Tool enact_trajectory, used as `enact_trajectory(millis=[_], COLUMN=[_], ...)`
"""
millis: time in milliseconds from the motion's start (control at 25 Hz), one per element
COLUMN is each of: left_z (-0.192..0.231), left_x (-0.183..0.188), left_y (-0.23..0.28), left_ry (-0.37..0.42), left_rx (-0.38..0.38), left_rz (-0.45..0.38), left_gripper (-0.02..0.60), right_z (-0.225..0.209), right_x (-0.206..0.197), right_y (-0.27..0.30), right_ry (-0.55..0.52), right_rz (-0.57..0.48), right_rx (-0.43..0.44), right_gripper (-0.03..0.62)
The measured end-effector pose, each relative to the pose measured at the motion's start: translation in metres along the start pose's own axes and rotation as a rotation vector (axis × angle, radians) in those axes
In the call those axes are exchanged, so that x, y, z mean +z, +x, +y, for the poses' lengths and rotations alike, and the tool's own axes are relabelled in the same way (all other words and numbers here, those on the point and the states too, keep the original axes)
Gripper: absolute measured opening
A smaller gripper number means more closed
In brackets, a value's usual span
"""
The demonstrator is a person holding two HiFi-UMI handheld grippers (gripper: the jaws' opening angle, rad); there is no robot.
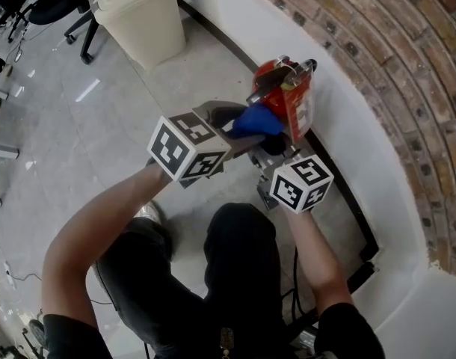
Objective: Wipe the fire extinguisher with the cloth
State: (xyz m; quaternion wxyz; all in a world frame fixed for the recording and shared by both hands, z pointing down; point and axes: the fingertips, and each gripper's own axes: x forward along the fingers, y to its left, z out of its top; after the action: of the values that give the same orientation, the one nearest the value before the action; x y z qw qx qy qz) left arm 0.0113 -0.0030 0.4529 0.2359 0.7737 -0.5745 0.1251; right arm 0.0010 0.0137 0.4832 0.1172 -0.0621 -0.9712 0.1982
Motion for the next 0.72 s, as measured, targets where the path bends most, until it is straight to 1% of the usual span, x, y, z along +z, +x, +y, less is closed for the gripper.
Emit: enact_trajectory(millis=[40,80,120,160,280,360,440,520,600,720], left_z=[0.001,0.003,0.005,0.007,0.009,0.009,0.010,0.014,0.020,0.030], left_x=[0.001,0.002,0.003,0.004,0.011,0.017,0.024,0.030,0.030,0.016], left_y=[0.003,0.004,0.005,0.006,0.005,0.003,-0.003,-0.010,-0.012,-0.010], left_ry=[0.004,0.013,0.028,0.048,0.127,0.156,0.152,0.128,0.103,0.041], left_rx=[0.005,0.015,0.028,0.042,0.094,0.113,0.124,0.141,0.160,0.188], left_rz=[0.004,0.009,0.012,0.008,-0.047,-0.102,-0.164,-0.212,-0.230,-0.224], left_gripper=[0.254,0.233,0.192,0.173,0.126,0.124,0.123,0.120,0.118,0.109], right_z=[0.001,0.001,0.001,0.001,0.005,0.009,0.011,0.010,0.005,-0.001], right_x=[0.001,0.001,0.001,0.000,-0.004,-0.008,-0.009,-0.010,-0.015,-0.026], right_y=[0.000,-0.001,-0.001,-0.001,-0.005,-0.010,-0.017,-0.023,-0.029,-0.034], right_ry=[-0.005,-0.008,-0.013,-0.017,-0.037,-0.066,-0.079,-0.078,-0.073,-0.075], right_rz=[0.003,0.006,0.009,0.011,0.029,0.046,0.050,0.049,0.056,0.081], right_rx=[0.005,0.010,0.014,0.020,0.056,0.072,0.082,0.081,0.070,0.052], right_gripper=[0.072,0.074,0.074,0.075,0.095,0.101,0.101,0.101,0.101,0.101])
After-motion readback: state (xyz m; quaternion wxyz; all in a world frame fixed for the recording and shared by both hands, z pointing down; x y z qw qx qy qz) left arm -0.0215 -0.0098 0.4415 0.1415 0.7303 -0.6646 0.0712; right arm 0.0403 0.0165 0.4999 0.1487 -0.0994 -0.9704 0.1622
